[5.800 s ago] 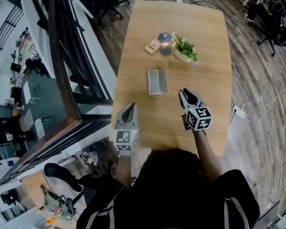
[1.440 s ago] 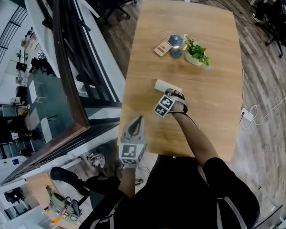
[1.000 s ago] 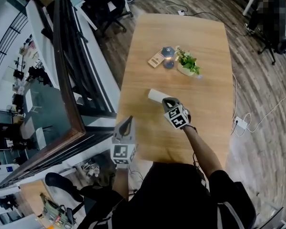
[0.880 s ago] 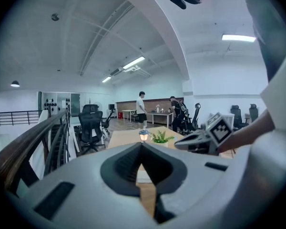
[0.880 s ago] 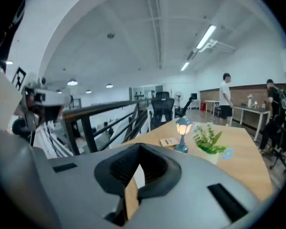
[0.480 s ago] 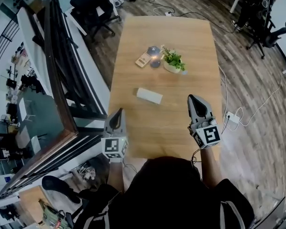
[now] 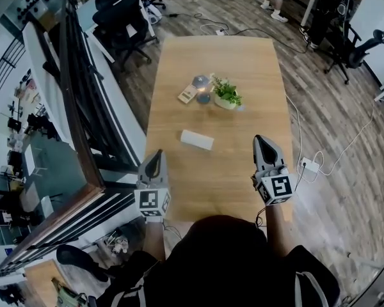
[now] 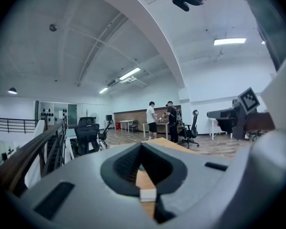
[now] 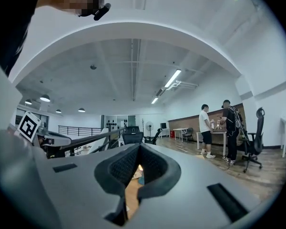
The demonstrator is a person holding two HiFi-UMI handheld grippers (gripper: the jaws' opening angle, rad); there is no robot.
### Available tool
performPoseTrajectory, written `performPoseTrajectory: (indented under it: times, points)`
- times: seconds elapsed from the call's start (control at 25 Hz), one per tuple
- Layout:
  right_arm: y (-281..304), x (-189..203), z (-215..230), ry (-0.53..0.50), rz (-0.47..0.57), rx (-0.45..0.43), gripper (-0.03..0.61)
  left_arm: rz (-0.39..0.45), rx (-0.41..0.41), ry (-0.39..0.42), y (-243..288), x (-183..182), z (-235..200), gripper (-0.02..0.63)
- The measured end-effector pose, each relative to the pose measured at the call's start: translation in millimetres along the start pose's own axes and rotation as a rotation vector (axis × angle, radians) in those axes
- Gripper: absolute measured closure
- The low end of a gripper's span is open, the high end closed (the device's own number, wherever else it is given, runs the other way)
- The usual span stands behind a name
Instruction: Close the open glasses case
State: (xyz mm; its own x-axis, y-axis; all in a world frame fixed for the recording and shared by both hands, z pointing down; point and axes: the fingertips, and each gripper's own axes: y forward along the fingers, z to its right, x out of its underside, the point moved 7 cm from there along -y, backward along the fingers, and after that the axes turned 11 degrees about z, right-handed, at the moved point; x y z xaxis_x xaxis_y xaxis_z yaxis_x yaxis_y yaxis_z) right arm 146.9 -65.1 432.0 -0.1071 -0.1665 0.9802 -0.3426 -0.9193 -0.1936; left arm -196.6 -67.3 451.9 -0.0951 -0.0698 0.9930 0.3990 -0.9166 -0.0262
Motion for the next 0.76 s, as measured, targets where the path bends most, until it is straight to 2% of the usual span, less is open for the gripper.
performPoseTrajectory:
  times: [0.76]
  points:
    - [-9.0,-4.7,-3.4,0.002,-0.014,0.0,0.566,0.004,0.028,-0.001,0.6,-6.0,5.0,0.615]
